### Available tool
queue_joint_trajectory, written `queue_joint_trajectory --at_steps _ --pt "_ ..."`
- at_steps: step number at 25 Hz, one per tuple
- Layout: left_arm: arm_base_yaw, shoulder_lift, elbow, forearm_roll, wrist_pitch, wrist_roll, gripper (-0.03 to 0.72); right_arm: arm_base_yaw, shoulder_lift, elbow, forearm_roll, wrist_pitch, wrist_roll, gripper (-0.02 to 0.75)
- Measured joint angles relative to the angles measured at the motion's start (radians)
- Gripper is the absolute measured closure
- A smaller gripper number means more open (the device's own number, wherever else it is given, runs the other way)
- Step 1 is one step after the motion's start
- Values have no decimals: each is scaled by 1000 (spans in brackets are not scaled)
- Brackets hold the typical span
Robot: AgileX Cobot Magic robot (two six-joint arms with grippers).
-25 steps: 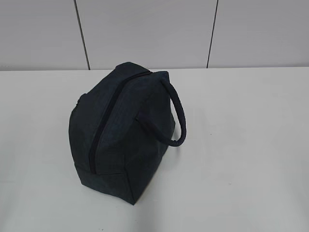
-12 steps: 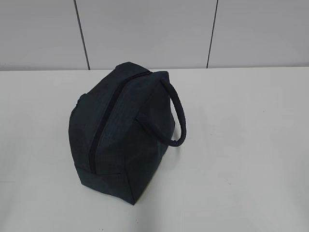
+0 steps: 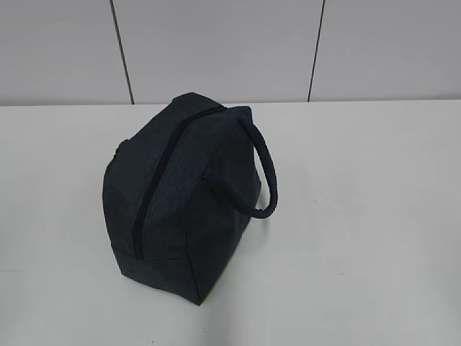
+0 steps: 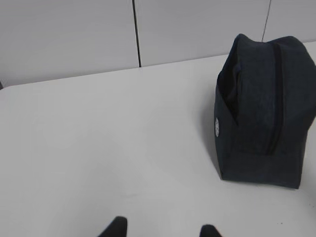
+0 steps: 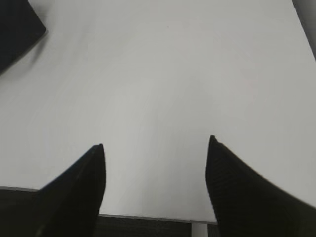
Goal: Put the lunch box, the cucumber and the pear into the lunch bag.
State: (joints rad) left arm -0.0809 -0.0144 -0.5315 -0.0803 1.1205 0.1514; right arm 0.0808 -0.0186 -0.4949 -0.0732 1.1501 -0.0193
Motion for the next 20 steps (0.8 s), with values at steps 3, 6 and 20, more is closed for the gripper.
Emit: queue_joint_trajectory --at_steps 3,6,20 --pt "2 0 0 0 0 0 412 -30 0 0 0 0 0 239" --pt "2 0 0 0 0 0 412 -35 0 0 0 -2 0 240" --pt "2 0 0 0 0 0 412 -35 0 0 0 -2 0 240"
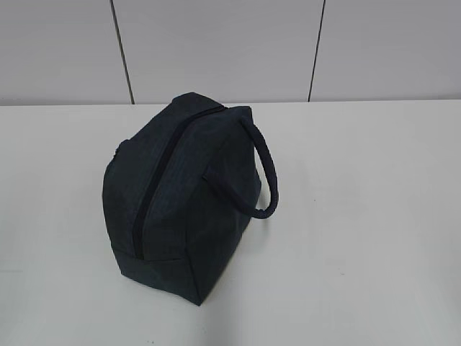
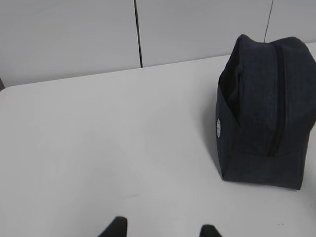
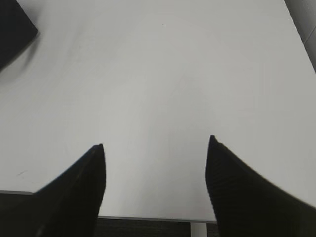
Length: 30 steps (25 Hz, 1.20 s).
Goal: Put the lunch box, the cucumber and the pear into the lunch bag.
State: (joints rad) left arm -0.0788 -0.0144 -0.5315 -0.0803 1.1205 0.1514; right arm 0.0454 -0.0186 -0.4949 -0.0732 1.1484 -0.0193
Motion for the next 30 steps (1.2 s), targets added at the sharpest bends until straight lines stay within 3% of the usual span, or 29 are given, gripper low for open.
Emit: queue_joint_trajectory --at_steps 30 --pt "0 0 0 0 0 0 412 0 0 0 0 0 0 240"
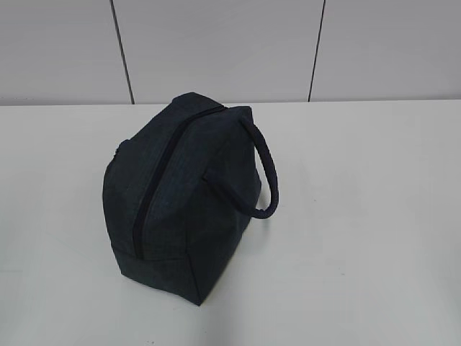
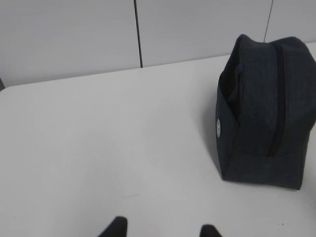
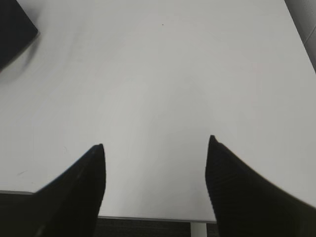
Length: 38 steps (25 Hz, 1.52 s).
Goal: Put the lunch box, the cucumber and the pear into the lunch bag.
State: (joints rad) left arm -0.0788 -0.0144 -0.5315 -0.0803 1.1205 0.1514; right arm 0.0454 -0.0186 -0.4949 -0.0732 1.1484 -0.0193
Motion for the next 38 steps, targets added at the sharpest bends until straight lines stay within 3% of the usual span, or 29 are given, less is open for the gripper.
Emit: queue_joint_trajectory --at_steps 38 --pt "0 0 0 0 0 0 412 0 0 0 0 0 0 240"
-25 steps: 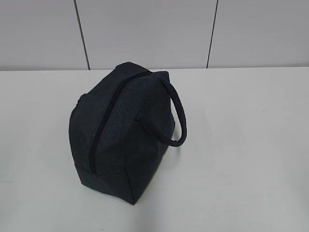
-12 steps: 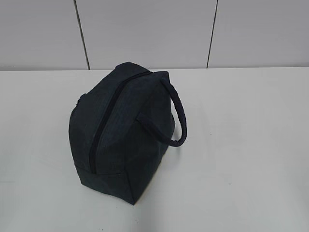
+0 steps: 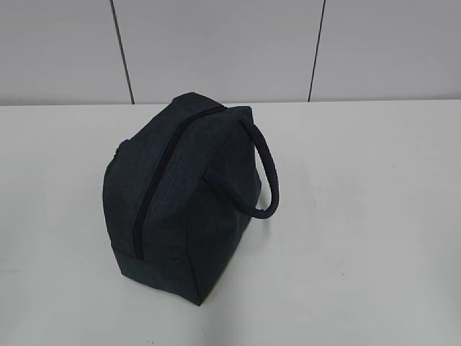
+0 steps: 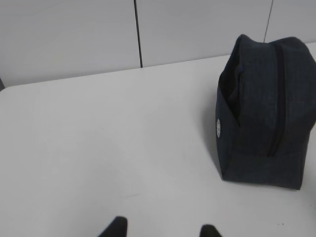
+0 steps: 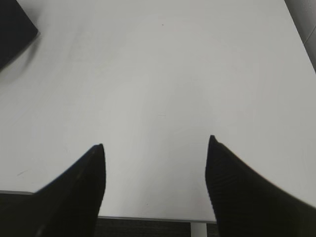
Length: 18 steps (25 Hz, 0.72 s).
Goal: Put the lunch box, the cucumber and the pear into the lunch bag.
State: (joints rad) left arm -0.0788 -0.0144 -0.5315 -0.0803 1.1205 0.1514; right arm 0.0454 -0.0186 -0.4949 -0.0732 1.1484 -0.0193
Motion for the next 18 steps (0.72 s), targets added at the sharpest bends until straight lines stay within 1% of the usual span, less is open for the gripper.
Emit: queue_joint_trajectory --at_steps 18 --pt "0 0 0 0 0 0 412 0 0 0 0 0 0 240"
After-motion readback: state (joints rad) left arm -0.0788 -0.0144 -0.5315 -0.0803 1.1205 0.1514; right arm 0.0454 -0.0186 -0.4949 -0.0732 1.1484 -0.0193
